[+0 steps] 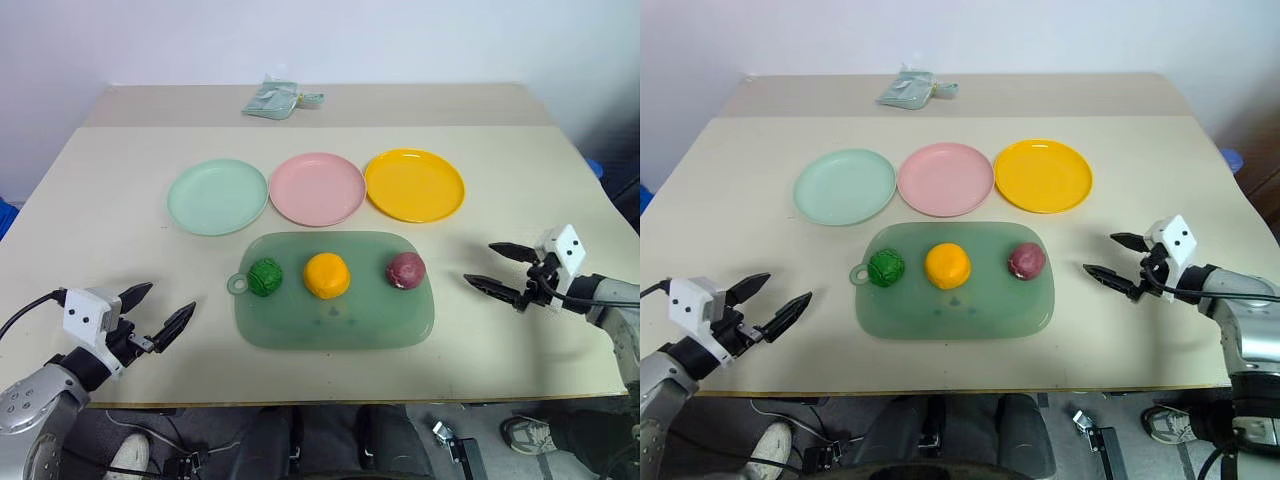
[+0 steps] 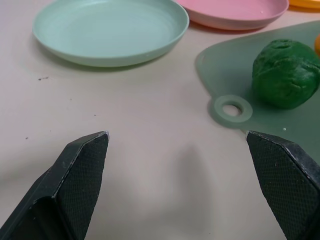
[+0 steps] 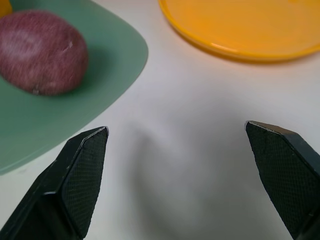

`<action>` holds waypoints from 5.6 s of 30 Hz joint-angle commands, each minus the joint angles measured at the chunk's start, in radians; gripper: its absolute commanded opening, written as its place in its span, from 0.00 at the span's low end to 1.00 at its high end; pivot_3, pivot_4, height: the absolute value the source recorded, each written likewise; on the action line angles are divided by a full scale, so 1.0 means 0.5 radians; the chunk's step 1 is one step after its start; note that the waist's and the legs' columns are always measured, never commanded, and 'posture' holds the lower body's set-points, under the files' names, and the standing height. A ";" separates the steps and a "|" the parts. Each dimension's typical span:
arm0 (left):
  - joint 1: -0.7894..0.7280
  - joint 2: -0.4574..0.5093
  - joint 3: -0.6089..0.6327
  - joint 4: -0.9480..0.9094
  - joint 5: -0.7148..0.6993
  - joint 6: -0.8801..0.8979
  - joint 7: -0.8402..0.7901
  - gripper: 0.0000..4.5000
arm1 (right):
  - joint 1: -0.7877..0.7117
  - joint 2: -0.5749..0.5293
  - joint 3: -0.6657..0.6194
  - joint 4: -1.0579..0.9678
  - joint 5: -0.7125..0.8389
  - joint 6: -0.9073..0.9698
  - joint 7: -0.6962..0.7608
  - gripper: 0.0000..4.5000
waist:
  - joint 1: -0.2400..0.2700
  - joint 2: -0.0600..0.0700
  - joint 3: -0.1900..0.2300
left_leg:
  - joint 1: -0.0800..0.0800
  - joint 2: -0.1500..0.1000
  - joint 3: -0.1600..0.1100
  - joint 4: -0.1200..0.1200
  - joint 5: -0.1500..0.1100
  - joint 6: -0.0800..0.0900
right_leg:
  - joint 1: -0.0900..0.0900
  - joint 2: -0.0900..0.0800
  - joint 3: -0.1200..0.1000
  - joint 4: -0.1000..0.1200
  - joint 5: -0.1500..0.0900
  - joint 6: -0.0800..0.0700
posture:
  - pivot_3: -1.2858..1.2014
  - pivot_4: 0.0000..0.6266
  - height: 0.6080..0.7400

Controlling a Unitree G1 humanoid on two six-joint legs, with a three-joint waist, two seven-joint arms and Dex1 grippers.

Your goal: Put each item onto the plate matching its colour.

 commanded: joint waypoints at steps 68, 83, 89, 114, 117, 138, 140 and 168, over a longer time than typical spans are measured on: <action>-2.187 -0.292 -0.607 1.750 0.836 0.094 0.980 0.98 | 0.057 0.439 0.448 -1.611 0.371 0.788 -0.732 1.00 | 0.046 -0.013 0.001 | -0.004 -0.003 -0.001 0.006 0.001 0.002 | 0.000 0.014 -0.006 0.007 0.001 0.004 | 0.52 0.24 1.00; -0.990 0.208 -0.510 0.467 0.203 -0.075 -0.293 0.98 | -0.250 0.717 0.988 -1.357 -0.075 0.914 -0.977 1.00 | 0.005 -0.014 0.000 | -0.003 -0.001 -0.001 0.005 0.003 -0.004 | -0.002 0.011 -0.006 0.003 0.001 0.003 | 0.52 0.24 1.00; -0.672 0.277 -0.620 0.105 0.129 -0.022 -0.466 0.99 | -0.314 0.751 1.033 -1.238 -0.118 0.989 -0.935 0.94 | 0.001 -0.014 0.000 | -0.003 -0.002 -0.002 0.004 0.003 -0.004 | -0.002 0.011 -0.005 0.004 0.001 0.003 | 0.52 0.24 1.00; -0.594 0.064 -0.950 -0.092 0.233 -0.111 -0.350 1.00 | -1.202 0.912 0.403 0.247 -0.444 0.308 -1.409 0.98 | -0.018 -0.006 0.003 | -0.004 0.000 0.004 -0.001 0.004 -0.003 | -0.006 0.015 -0.003 0.007 0.001 0.003 | 0.52 0.24 1.00; -0.553 0.060 -0.942 -0.086 0.247 -0.139 -0.339 1.00 | -0.949 0.750 0.392 -0.156 -0.247 0.266 -0.947 0.98 | 0.006 -0.006 0.003 | -0.004 0.000 0.003 0.000 0.003 -0.002 | -0.005 0.015 -0.003 0.007 0.001 0.003 | 0.52 0.24 1.00; -0.681 0.083 -0.945 -0.055 0.240 -0.082 -0.351 1.00 | -0.294 0.361 0.520 -0.783 -0.061 0.482 -0.356 0.60 | 0.041 -0.004 0.001 | -0.001 0.000 0.001 0.005 0.001 0.001 | 0.000 0.011 -0.002 0.004 0.001 0.003 | 0.52 0.24 1.00; -0.678 0.077 -0.894 -0.035 0.245 -0.079 -0.309 1.00 | -0.418 0.504 0.538 -0.723 -0.095 0.460 -0.462 0.60 | 0.032 -0.004 0.001 | -0.001 0.000 0.001 0.005 0.001 0.001 | -0.001 0.011 -0.002 0.004 0.001 0.003 | 0.52 0.24 1.00; -0.360 -0.036 -0.155 0.094 0.326 -0.179 0.301 1.00 | -0.756 0.522 0.328 -0.044 -0.177 -0.009 -0.293 1.00 | -0.003 -0.003 0.002 | -0.004 -0.001 -0.001 0.001 0.003 -0.002 | -0.003 0.014 -0.004 0.005 0.001 0.003 | 0.52 0.24 1.00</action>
